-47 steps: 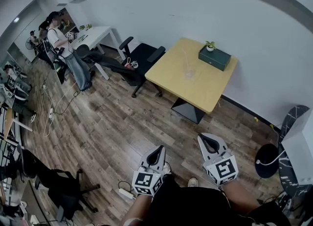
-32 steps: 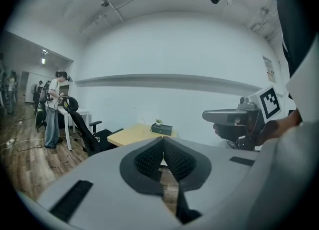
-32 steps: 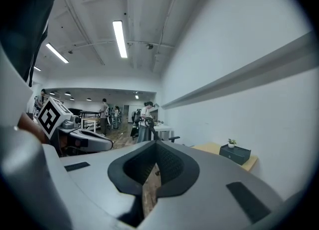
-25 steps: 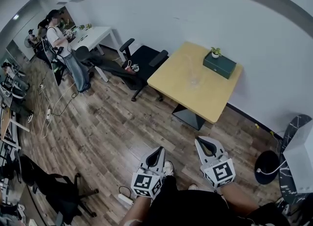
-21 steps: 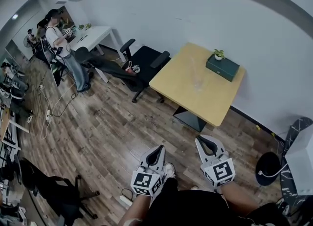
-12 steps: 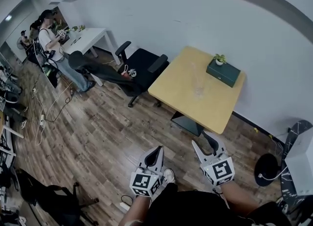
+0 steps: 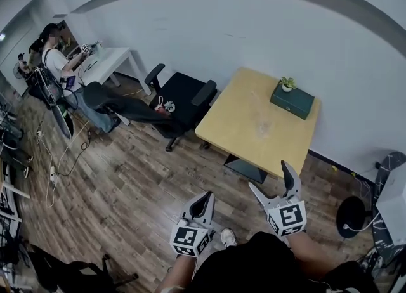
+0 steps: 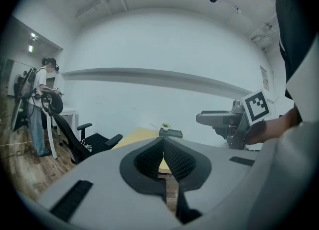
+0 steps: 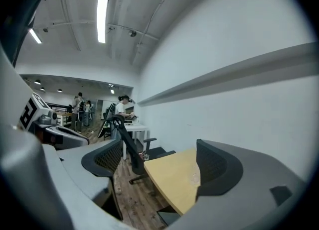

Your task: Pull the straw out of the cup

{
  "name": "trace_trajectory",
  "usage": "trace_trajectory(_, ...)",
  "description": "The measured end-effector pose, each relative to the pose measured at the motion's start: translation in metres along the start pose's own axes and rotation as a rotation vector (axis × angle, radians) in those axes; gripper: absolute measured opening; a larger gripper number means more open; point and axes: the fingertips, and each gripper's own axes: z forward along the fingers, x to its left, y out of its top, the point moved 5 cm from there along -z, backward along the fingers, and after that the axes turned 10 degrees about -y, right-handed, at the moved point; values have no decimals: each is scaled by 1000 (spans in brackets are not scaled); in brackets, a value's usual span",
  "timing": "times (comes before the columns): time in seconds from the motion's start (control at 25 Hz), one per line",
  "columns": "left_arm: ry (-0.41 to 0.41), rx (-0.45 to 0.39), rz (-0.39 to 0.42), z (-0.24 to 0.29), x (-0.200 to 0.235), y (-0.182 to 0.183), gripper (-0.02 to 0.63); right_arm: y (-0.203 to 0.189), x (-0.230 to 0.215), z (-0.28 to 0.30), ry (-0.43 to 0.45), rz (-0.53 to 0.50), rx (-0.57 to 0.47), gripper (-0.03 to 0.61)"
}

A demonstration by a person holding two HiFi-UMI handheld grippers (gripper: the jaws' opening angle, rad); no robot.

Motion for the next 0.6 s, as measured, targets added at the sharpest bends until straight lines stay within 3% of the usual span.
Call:
trace_trajectory(0.36, -28, 26, -15, 40, 37, -1, 20, -17, -21, 49, -27, 21, 58, 595)
trace_trajectory(0.6, -40, 47, -12, 90, 64, 9, 19, -29, -48, 100, -42, 34, 97, 597)
